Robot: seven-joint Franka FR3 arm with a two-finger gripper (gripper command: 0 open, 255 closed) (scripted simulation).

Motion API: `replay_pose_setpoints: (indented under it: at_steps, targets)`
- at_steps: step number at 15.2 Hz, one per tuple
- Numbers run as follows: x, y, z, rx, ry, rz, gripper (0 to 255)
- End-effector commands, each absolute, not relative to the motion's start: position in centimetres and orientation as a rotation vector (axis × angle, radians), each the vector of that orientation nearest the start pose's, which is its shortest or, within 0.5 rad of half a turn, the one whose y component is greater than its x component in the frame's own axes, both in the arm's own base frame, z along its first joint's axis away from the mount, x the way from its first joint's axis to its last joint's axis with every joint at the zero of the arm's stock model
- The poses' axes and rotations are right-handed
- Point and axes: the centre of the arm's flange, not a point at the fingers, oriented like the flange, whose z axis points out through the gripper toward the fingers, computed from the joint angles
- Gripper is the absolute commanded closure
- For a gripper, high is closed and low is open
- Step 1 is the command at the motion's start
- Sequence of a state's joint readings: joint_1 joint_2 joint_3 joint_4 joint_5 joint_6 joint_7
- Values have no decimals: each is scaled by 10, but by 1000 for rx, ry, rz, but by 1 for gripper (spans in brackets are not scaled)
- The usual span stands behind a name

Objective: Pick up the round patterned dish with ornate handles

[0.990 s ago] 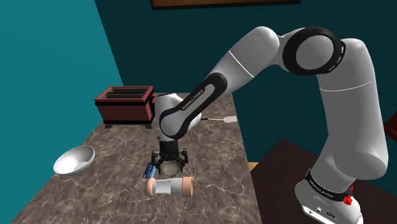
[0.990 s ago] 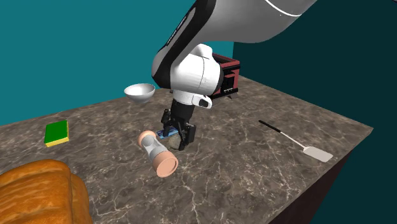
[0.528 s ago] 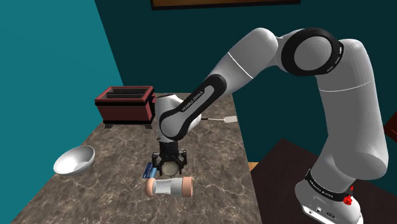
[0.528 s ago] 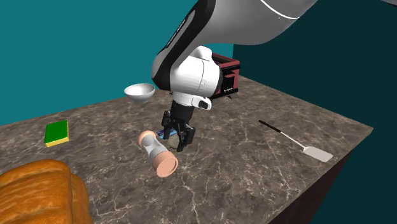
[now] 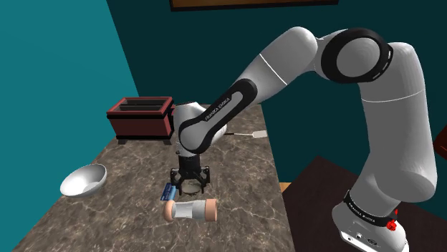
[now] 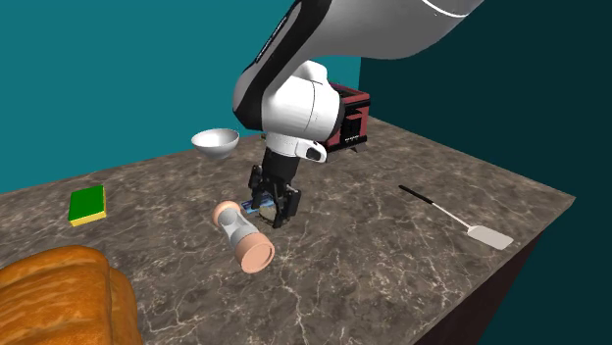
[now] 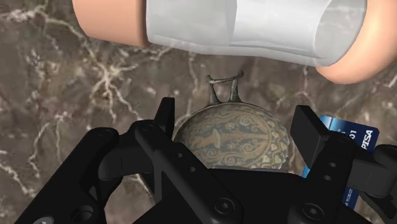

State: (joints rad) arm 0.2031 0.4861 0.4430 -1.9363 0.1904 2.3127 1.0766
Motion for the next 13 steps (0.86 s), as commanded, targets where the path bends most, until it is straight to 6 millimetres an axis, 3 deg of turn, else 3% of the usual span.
replay_pose_setpoints:
  at_steps: [1, 11, 13]
  targets:
    - [496, 364, 262, -2810, 875, 454, 255]
    - [496, 364, 315, -2810, 875, 454, 255]
    - [496, 364, 316, -2810, 875, 454, 255]
